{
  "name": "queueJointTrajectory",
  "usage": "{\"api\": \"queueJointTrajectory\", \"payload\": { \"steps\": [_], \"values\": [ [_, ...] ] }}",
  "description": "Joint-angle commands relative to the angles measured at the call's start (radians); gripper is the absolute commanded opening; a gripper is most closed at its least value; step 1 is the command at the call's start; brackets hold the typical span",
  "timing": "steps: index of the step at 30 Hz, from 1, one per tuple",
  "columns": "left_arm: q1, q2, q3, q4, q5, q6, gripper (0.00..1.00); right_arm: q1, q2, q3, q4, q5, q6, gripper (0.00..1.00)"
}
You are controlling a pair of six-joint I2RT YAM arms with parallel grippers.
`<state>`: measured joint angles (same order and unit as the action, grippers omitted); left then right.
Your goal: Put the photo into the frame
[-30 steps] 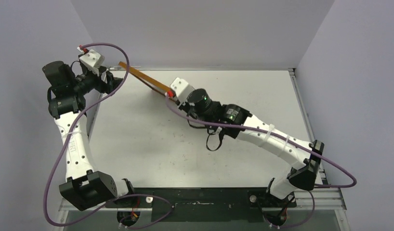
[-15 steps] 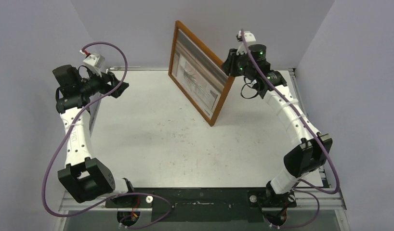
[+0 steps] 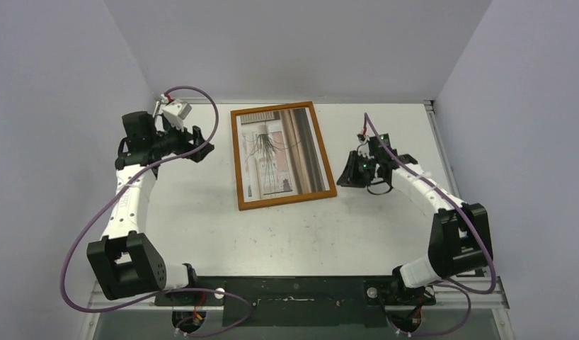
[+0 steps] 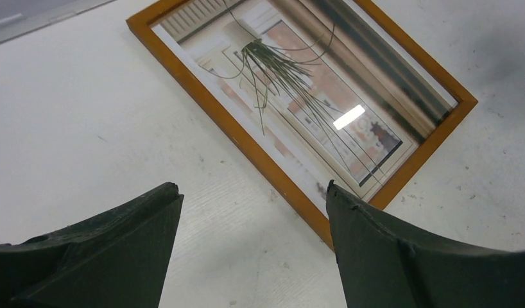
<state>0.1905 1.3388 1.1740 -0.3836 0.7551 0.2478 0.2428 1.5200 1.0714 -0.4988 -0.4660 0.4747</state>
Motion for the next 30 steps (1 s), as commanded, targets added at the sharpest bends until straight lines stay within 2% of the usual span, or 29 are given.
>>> {"api": "queueJointTrajectory", "payload": {
  "steps": [1,4,10,12,16,20,25,30],
  "values": [
    [-0.013,-0.009,-0.047,0.054,-0.05,0.039,0.81,-0.004,-0.178,-0.19,0.174,-0.002,0.126,0.18],
    [-0.009,0.011,-0.056,0.018,-0.08,0.092,0.81,-0.004,-0.203,-0.236,0.194,0.024,0.126,0.2],
    [-0.025,0.136,-0.031,-0.011,-0.118,0.032,0.8,-0.002,-0.156,-0.125,0.226,0.178,0.031,0.48],
    [-0.047,0.185,-0.014,-0.031,-0.137,0.004,0.79,0.002,-0.094,-0.088,0.281,0.206,0.009,0.52],
    [-0.104,0.286,-0.003,0.006,-0.194,-0.061,0.78,0.042,0.099,0.013,0.355,0.274,-0.048,0.54],
    [-0.164,0.393,0.046,0.009,-0.204,-0.114,0.75,0.072,0.254,0.131,0.361,0.31,-0.07,0.52],
    [-0.183,0.483,0.109,0.019,-0.221,-0.143,0.73,0.085,0.345,0.183,0.386,0.317,-0.074,0.51],
    [-0.183,0.55,0.151,0.015,-0.231,-0.145,0.7,0.105,0.362,0.164,0.414,0.304,-0.059,0.5]
  ]
}}
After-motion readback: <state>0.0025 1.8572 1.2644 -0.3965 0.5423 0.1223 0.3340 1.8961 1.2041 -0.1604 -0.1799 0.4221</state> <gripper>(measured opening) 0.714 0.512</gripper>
